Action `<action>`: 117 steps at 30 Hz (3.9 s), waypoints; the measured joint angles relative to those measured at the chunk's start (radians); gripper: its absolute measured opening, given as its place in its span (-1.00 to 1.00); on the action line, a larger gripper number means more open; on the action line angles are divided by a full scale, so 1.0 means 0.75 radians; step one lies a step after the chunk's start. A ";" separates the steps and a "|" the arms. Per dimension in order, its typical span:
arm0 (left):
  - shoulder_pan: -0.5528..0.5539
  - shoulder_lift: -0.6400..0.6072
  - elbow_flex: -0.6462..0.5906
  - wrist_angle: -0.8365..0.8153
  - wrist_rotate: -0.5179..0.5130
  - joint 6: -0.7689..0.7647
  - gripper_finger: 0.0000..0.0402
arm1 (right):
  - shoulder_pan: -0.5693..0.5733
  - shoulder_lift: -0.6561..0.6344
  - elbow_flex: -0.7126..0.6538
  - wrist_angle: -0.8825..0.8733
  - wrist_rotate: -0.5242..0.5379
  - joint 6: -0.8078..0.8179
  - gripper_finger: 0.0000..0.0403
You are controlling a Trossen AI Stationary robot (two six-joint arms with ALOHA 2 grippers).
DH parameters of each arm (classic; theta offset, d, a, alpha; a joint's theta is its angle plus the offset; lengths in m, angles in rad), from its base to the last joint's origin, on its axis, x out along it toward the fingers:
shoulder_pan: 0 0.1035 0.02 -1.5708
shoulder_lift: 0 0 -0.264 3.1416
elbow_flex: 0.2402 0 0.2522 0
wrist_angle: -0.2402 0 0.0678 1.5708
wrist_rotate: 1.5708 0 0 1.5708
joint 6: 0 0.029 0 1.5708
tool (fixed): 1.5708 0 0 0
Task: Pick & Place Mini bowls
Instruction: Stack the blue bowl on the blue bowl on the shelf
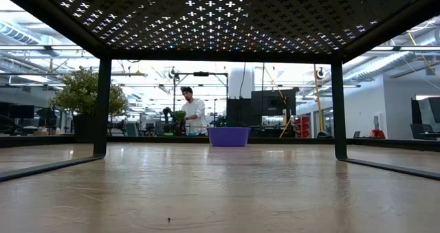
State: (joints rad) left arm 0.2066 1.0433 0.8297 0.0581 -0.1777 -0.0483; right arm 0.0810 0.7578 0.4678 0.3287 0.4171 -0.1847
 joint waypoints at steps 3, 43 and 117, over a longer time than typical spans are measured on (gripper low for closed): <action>0.032 0.089 0.085 -0.077 -0.099 -0.052 -0.40 | -0.039 -0.056 -0.073 0.009 -0.002 0.007 -0.32; 0.378 0.780 1.044 -0.909 0.281 0.050 0.18 | -0.154 -0.049 -0.136 0.101 -0.137 0.128 -0.32; 0.106 -0.752 -0.601 -0.053 0.098 0.035 0.00 | -0.846 1.463 1.170 -0.969 -0.413 0.580 -0.32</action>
State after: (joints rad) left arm 0.2863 0.4793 0.3786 0.0185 -0.1040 -0.0223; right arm -0.5534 1.8550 1.3457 -0.3983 0.1074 0.2507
